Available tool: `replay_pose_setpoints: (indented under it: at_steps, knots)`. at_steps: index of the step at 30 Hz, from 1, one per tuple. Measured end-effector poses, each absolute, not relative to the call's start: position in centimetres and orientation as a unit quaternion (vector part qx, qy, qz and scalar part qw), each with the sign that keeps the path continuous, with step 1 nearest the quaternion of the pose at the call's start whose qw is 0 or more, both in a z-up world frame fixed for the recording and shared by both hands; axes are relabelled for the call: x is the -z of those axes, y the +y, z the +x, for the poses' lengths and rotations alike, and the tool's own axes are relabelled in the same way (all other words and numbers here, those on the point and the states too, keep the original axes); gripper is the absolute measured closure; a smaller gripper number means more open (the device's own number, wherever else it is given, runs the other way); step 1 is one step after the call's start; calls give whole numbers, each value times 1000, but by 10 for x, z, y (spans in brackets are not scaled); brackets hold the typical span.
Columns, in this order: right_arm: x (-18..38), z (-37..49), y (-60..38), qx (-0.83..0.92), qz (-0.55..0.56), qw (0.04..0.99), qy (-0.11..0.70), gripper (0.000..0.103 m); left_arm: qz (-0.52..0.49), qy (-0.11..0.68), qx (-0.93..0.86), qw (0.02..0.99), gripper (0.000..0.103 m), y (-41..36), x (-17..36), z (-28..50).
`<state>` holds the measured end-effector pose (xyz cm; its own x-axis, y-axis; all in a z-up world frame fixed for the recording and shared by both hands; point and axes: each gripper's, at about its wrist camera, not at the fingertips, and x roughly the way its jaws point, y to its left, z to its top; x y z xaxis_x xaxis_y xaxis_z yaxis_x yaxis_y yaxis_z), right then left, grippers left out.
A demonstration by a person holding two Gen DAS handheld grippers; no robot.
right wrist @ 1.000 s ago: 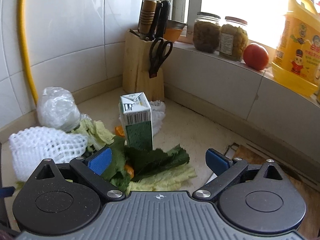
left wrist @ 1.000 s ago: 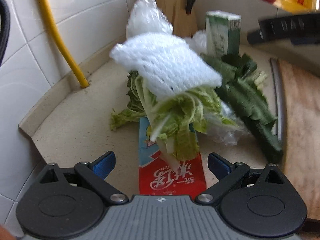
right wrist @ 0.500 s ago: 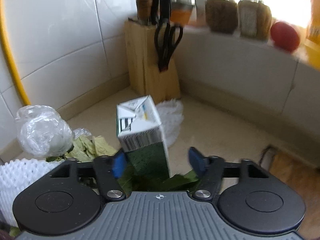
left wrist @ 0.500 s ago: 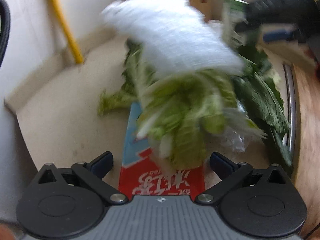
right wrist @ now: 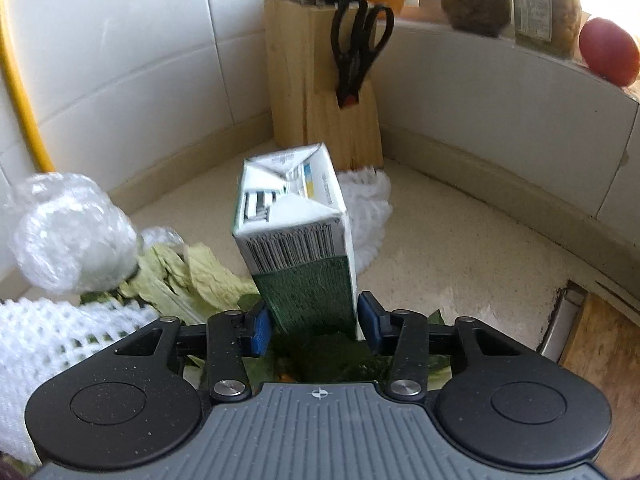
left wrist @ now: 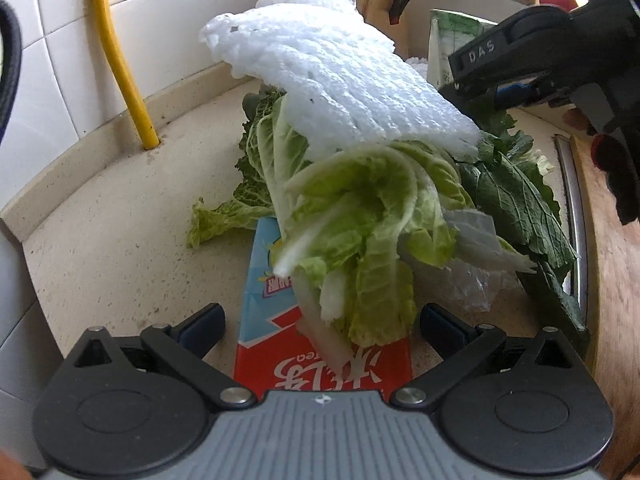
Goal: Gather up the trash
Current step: 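Grasp the red iced tea carton with left tool while right grasps green milk carton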
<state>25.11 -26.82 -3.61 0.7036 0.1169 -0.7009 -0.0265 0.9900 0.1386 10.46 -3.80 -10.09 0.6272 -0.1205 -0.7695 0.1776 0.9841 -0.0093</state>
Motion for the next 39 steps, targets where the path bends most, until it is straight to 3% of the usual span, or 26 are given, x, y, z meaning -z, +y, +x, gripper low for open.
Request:
replay_pose_setpoints:
  at_steps: [3, 5, 7, 9, 23, 34, 39]
  knots:
    - [38, 255, -276, -38, 81, 917, 390, 53, 35, 434, 92, 896, 1, -38, 99, 107]
    - [38, 253, -280, -37, 88, 917, 388, 54, 39, 432, 102, 895, 7, -38, 97, 107]
    - [39, 252, -284, -38, 95, 916, 387, 55, 42, 428, 112, 896, 32, -37, 92, 106]
    - [38, 250, -288, -41, 102, 918, 382, 55, 46, 428, 120, 895, 39, -37, 89, 106]
    - [6, 197, -320, -38, 139, 931, 336, 56, 11, 414, 175, 893, 39, -20, 50, 96]
    - [-14, 157, -336, -20, 149, 936, 319, 56, -15, 332, 264, 906, 39, -45, 2, 100]
    - [-17, 126, -330, -1, 144, 936, 321, 56, -1, 376, 280, 883, 39, -31, 13, 89]
